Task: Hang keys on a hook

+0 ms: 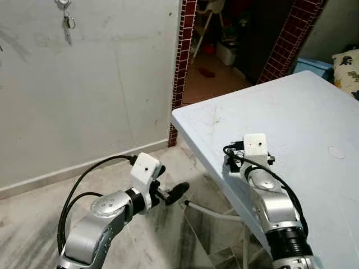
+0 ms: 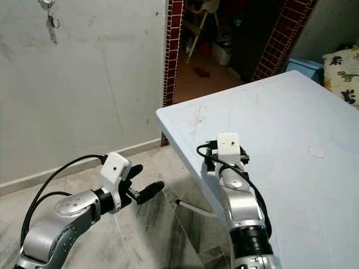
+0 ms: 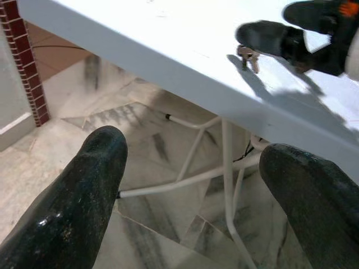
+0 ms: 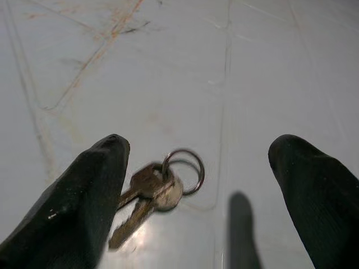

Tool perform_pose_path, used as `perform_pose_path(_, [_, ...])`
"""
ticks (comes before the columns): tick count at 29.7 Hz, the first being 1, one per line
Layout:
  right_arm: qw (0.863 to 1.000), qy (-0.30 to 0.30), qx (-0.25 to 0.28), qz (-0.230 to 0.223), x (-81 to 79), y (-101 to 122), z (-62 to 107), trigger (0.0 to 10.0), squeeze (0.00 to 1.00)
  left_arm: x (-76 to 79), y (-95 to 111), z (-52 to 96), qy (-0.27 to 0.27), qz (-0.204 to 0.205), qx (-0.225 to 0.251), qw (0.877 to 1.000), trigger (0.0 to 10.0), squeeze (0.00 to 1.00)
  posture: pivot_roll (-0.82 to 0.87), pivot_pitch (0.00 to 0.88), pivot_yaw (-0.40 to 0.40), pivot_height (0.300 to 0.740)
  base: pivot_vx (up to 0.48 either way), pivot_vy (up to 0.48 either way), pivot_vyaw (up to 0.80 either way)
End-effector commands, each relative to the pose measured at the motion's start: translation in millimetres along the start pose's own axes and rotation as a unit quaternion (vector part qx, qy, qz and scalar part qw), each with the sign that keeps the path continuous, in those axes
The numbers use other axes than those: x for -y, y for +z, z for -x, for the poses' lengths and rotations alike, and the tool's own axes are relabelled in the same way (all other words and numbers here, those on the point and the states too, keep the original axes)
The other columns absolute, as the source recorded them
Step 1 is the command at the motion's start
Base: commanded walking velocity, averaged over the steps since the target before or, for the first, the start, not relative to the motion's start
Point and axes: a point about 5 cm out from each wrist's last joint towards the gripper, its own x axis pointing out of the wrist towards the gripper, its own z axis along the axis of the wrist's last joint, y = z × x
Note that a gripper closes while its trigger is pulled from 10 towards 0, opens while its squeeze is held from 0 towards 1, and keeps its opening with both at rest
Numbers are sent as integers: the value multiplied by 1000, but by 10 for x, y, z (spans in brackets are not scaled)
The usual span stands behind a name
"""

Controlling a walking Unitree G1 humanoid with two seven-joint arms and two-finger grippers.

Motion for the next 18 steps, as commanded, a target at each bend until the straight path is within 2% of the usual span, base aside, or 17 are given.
perform_pose_path(1, [1000, -6, 1, -1, 15, 21, 53, 10000, 0, 26, 45, -11, -6, -6, 2, 1000, 10000, 0, 124, 86, -101, 740, 0, 0, 0])
perform_pose_path(6, [1000, -7, -17, -16, -38, -66, 183, 10000, 0, 17, -5, 2, -4, -2, -8, 1000, 10000, 0, 116, 84, -105, 740, 0, 0, 0])
perform_pose_path(7, [999, -9, -26, -30, -48, -94, 205, 10000, 0, 22, -10, 6, -6, -1, -9, 1000, 10000, 0, 117, 83, -106, 740, 0, 0, 0])
perform_pose_path(11, [998, -6, -43, -56, -89, -137, 224, 10000, 0, 35, -8, 2, -10, -2, -11, 1000, 10000, 0, 120, 84, -107, 740, 0, 0, 0])
perform_pose_path(18, [996, 0, -30, -79, -211, -32, 166, 10000, 0, 38, 20, -8, -9, -3, -5, 1000, 10000, 0, 129, 84, -108, 740, 0, 0, 0])
